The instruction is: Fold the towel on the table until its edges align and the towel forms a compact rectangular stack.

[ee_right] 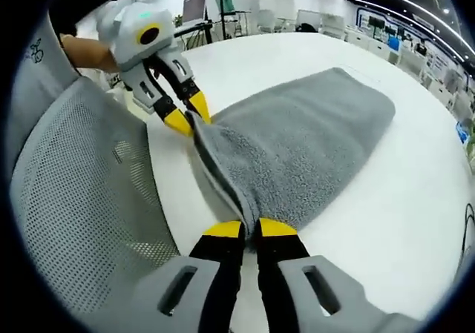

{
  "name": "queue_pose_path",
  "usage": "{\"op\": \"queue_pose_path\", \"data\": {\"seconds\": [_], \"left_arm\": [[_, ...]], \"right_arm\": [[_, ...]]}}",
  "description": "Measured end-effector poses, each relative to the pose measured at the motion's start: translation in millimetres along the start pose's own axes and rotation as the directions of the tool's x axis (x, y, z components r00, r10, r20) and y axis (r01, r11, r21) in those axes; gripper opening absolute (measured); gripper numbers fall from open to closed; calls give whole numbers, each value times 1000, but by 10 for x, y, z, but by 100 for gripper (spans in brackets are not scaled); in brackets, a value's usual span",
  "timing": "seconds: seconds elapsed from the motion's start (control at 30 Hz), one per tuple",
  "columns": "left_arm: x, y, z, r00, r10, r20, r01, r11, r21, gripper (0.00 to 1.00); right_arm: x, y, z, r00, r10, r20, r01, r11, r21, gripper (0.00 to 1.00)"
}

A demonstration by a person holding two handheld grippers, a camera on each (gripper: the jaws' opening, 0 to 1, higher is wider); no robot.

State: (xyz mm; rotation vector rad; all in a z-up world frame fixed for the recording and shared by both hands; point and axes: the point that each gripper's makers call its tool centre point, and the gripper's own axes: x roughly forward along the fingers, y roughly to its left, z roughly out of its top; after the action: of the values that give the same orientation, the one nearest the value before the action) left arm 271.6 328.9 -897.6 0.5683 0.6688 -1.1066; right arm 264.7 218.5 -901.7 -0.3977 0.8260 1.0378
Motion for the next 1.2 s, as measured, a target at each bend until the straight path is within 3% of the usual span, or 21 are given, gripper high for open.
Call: {"op": "queue_pose_path", "data": {"seconds": [0.5, 0.6, 0.87, 1.2], "left_arm": [[-321, -116, 237, 1000, -22, 21, 23, 1000, -16, 9], [-417, -113, 271, 1000, -9, 7, 9, 1000, -13, 9], [-644, -138, 446, 997, 1, 73, 6, 996, -92, 9], [-894, -83, 666, 989, 69, 127, -54, 992, -114, 8]], "right_arm": [[-354, 163, 220, 998, -22, 57, 17, 996, 91, 4], [-421, 209, 303, 997, -29, 76, 24, 998, 65, 4], [-581, 326, 361, 996, -42, 78, 42, 999, 2, 4], [-785, 380, 528, 985, -66, 157, 54, 995, 83, 3]]}}
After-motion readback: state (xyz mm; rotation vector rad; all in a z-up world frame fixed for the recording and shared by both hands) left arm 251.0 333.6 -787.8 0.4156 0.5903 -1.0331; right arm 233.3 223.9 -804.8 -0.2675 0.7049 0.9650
